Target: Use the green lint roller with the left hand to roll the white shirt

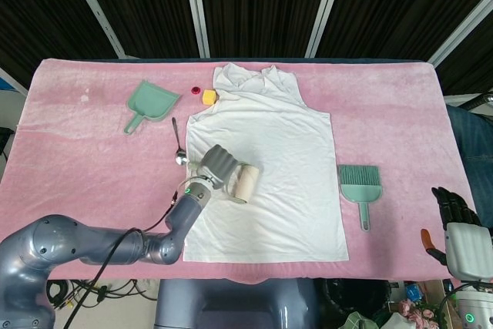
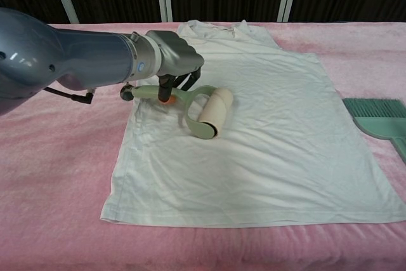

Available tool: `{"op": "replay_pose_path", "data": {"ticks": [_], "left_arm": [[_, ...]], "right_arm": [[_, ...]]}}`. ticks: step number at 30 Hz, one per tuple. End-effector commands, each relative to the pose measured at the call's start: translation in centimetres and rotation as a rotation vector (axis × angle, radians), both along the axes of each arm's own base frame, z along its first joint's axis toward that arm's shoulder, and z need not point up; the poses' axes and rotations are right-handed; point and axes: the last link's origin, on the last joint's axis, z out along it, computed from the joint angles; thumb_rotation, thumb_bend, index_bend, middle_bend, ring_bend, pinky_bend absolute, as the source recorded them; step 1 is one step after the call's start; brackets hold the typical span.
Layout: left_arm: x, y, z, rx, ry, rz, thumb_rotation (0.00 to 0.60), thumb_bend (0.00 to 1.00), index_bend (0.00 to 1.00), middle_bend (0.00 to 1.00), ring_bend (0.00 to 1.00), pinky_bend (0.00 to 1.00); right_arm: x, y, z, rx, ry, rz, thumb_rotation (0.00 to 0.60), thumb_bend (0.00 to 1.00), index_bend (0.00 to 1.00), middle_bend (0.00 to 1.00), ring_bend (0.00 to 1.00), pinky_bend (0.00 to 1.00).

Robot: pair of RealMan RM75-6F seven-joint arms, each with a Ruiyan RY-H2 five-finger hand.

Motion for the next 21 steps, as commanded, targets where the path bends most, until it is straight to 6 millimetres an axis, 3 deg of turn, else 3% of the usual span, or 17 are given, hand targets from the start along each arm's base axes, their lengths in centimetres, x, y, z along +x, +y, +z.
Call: {"op": "replay_pose_path", "data": {"ticks": [1, 9, 14, 21], "left_arm": [[2.1, -0.3, -0.9, 0.002, -0.022, -0.016, 0.6, 0.56, 0.67, 0.6, 0.5, 0.78], [3.7, -1.0, -2.5, -0.013, -0.02, -0.023, 0.6, 0.56, 0.68, 0.6, 0.5, 0.78], [2.8, -0.9, -2.6, 0.0, 0.036, -0.023, 0.6, 0.56, 0.68, 0.6, 0.5, 0.78], [0.9, -0.1, -0.7, 0.03, 0.065, 0.0, 0.6, 0.56, 0.68, 0.6, 0.5, 0.78]], "right_arm": [[0.0, 0.0, 0.0, -0.001, -0.001, 0.0, 0.6, 0.31, 0.11, 0.09, 0.11, 0.25], [0.0, 0.0, 0.0, 0.002, -0.002, -0.001, 0.6, 0.31, 0.11, 0.09, 0.12, 0.25], [0.0, 0.0, 0.0, -0.001, -0.005, -0.002, 0.6, 0.31, 0.11, 0.09, 0.11, 0.25], [0.0, 0.0, 0.0, -0.002, -0.005, -0.002, 0.6, 0.31, 0.11, 0.09, 0.11, 0.25]]}}
